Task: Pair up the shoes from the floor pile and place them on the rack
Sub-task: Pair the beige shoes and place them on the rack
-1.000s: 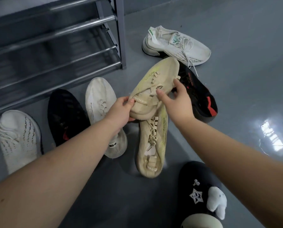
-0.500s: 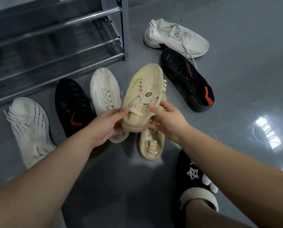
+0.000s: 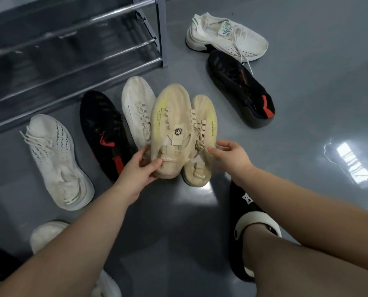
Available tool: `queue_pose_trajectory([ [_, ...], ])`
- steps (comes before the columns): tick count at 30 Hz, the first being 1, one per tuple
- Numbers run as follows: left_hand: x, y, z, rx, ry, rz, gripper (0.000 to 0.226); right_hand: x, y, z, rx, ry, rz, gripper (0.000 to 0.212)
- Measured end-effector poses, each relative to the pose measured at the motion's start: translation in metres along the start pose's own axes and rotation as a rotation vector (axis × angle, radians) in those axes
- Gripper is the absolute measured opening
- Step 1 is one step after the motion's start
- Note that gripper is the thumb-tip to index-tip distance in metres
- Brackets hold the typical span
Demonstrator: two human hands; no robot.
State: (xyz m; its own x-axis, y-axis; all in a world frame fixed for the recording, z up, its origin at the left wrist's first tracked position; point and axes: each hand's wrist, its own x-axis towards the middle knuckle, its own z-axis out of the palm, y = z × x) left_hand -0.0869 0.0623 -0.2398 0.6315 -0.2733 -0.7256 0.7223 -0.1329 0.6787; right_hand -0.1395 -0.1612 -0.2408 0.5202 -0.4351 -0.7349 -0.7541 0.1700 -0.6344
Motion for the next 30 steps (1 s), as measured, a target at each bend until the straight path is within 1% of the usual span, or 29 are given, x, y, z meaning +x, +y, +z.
queue_pose_trajectory([
  [2,-0.001,-0.001,0.0,-0.002,0.001,0.008,0.062,0.004,0.014,-0.001,-0.029,-0.045,0.117,0.065],
  [4,-0.001,-0.002,0.001,0.016,-0.007,0.011,0.063,0.007,0.025,0.001,-0.03,-0.156,0.243,0.08],
  [5,-0.001,-0.003,0.003,0.023,-0.007,0.012,0.064,0.009,0.028,0.001,-0.032,-0.199,0.272,0.084],
  [6,-0.001,-0.004,0.004,0.029,-0.004,0.013,0.066,0.012,0.029,0.001,-0.025,-0.22,0.283,0.084],
  [8,0.001,-0.006,0.004,0.031,0.009,0.012,0.068,0.014,0.029,0.001,0.002,-0.23,0.3,0.076],
  [11,0.003,-0.006,0.001,0.015,0.013,-0.008,0.067,0.014,0.031,0.002,-0.009,-0.283,0.306,0.051],
  [12,0.004,-0.005,0.0,0.001,0.01,-0.019,0.066,0.012,0.032,0.003,-0.022,-0.3,0.302,0.046],
  [13,0.004,-0.005,-0.001,-0.016,0.005,-0.029,0.065,0.012,0.033,0.005,-0.039,-0.31,0.292,0.049],
  [14,0.004,-0.004,-0.002,-0.03,-0.001,-0.038,0.064,0.011,0.034,0.007,-0.046,-0.315,0.284,0.056],
  [16,0.002,-0.001,-0.001,-0.045,-0.011,-0.046,0.061,0.008,0.031,0.01,0.007,-0.324,0.273,0.066],
  [17,0.001,0.001,-0.001,-0.05,-0.015,-0.047,0.061,0.006,0.029,0.011,0.054,-0.337,0.271,0.067],
  [19,-0.004,0.006,0.0,-0.064,-0.014,-0.054,0.06,-0.001,0.022,0.01,0.122,-0.373,0.275,0.061],
  [23,-0.025,0.026,0.0,-0.156,0.024,-0.062,0.055,-0.025,-0.005,0.0,0.147,-0.448,0.233,0.038],
  [27,-0.061,0.06,0.005,-0.218,-0.016,-0.017,0.045,-0.062,-0.043,-0.012,0.127,-0.448,0.118,0.038],
  [30,-0.092,0.083,0.01,-0.247,-0.008,0.041,0.043,-0.094,-0.074,-0.023,0.109,-0.449,0.015,0.034],
])
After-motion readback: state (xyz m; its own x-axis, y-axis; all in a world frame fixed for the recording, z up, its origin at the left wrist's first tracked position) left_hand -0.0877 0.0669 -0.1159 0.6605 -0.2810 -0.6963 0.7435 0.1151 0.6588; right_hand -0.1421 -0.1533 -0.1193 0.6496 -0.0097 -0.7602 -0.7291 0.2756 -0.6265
